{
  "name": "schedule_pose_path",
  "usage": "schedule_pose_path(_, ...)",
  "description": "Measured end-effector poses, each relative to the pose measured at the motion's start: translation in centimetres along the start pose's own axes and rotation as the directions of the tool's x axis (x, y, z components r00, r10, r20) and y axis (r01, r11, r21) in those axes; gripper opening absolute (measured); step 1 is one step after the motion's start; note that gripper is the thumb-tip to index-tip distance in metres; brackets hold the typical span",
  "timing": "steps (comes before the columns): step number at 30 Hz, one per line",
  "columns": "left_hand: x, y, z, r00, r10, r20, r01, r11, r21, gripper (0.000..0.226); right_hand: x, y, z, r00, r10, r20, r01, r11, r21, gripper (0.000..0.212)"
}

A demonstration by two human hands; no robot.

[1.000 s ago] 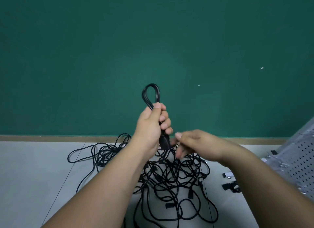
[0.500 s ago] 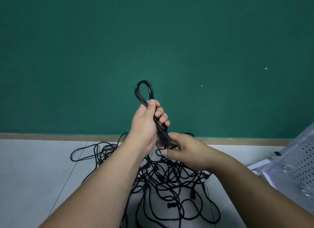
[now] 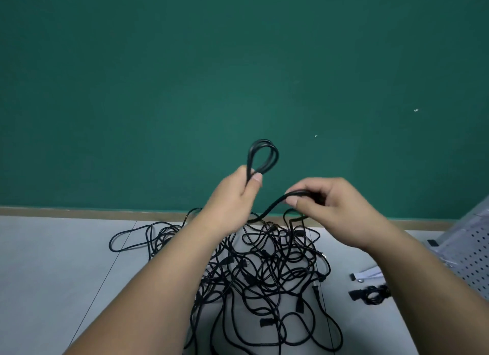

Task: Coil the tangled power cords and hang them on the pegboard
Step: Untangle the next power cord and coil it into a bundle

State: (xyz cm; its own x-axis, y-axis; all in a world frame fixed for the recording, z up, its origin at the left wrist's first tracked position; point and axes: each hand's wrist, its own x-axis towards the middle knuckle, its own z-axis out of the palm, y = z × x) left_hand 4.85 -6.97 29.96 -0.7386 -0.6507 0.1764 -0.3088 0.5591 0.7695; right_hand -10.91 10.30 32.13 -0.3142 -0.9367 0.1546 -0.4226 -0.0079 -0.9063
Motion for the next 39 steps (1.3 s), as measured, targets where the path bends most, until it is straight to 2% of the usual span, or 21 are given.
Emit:
schedule_pose_path(3, -0.8, 1.7, 1.5, 0.983, 0.016, 0.183, 0.01, 0.991, -0.136, 0.048, 0.2, 0.3, 0.1, 0.971, -0.011, -0.237, 0.015, 1.0, 0.015, 0.009)
schedule_pose_path(5, -1.2, 2.2, 2.6, 0.96, 0.045, 0.276, -0.021, 0.996, -0.089, 0.057, 0.3, 0.4, 0.1, 0.932, -0.016, -0.363, 0.006, 1.0, -0.028, 0.017)
schedule_pose_path(8, -1.4, 2.2, 3.6, 0.93, 0.066, 0.362, -0.056, 0.998, -0.039, 0.027, 0.2, 0.5, 0.4, 0.867, -0.005, -0.498, -0.029, 0.998, -0.06, 0.032)
schedule_pose_path(10, -1.5, 1.9, 4.0, 0.929, 0.038, 0.369, -0.013, 0.998, -0.069, 0.014, 0.2, 0.6, 0.7, 0.842, -0.026, -0.539, -0.046, 0.992, -0.12, 0.034)
schedule_pose_path(13, -2.0, 2.0, 4.3, 0.95, -0.002, 0.312, 0.08, 0.968, -0.237, 0.018, 0.4, 0.7, 0.6, 0.842, -0.047, -0.538, -0.099, 0.966, -0.238, 0.023)
schedule_pose_path(16, -2.0, 1.5, 4.3, 0.963, -0.039, 0.268, 0.15, 0.901, -0.407, 0.032, 0.5, 1.5, -0.2, 0.877, 0.101, -0.47, -0.204, 0.964, -0.173, 0.014)
schedule_pose_path(18, -2.0, 1.5, 4.2, 0.965, -0.035, 0.26, 0.138, 0.911, -0.39, 0.032, 0.5, 1.4, -0.3, 0.894, 0.141, -0.426, -0.204, 0.973, -0.108, 0.014)
schedule_pose_path(22, -2.0, 1.3, 4.0, 0.968, -0.012, 0.251, 0.056, 0.984, -0.172, 0.015, 0.7, 0.0, 0.5, 0.883, 0.163, -0.439, -0.097, 0.981, 0.171, 0.016)
schedule_pose_path(26, -2.2, 1.4, 4.1, 0.934, 0.023, 0.355, 0.059, 0.974, -0.217, 0.011, 0.6, 0.0, 1.3, 0.849, 0.221, -0.479, -0.116, 0.964, 0.238, 0.024)
schedule_pose_path(29, -2.7, 2.0, 4.4, 0.897, 0.034, 0.441, 0.15, 0.915, -0.376, 0.013, 0.7, 0.3, 1.0, 0.843, 0.239, -0.481, -0.156, 0.966, 0.206, 0.023)
schedule_pose_path(31, -3.1, 2.4, 4.5, 0.877, 0.009, 0.48, 0.267, 0.821, -0.504, 0.014, 0.9, 0.7, 0.8, 0.839, 0.241, -0.488, -0.159, 0.966, 0.204, 0.021)
schedule_pose_path(33, -3.2, 2.6, 4.8, 0.868, 0.022, 0.497, 0.321, 0.738, -0.594, 0.015, 1.1, 0.9, 0.7, 0.834, 0.223, -0.504, -0.158, 0.973, 0.169, 0.017)
schedule_pose_path(35, -3.3, 2.8, 5.0, 0.867, 0.038, 0.497, 0.32, 0.721, -0.614, 0.02, 1.1, 1.0, 0.7, 0.849, 0.21, -0.484, -0.157, 0.976, 0.148, 0.016)
schedule_pose_path(37, -3.3, 3.0, 5.0, 0.862, 0.053, 0.504, 0.316, 0.72, -0.617, 0.029, 1.1, 1.0, 0.6, 0.876, 0.224, -0.428, -0.139, 0.965, 0.22, 0.02)
schedule_pose_path(39, -3.2, 3.0, 4.8, 0.852, 0.081, 0.518, 0.321, 0.701, -0.637, 0.023, 1.2, 1.1, 0.5, 0.896, 0.234, -0.377, -0.109, 0.94, 0.324, 0.024)
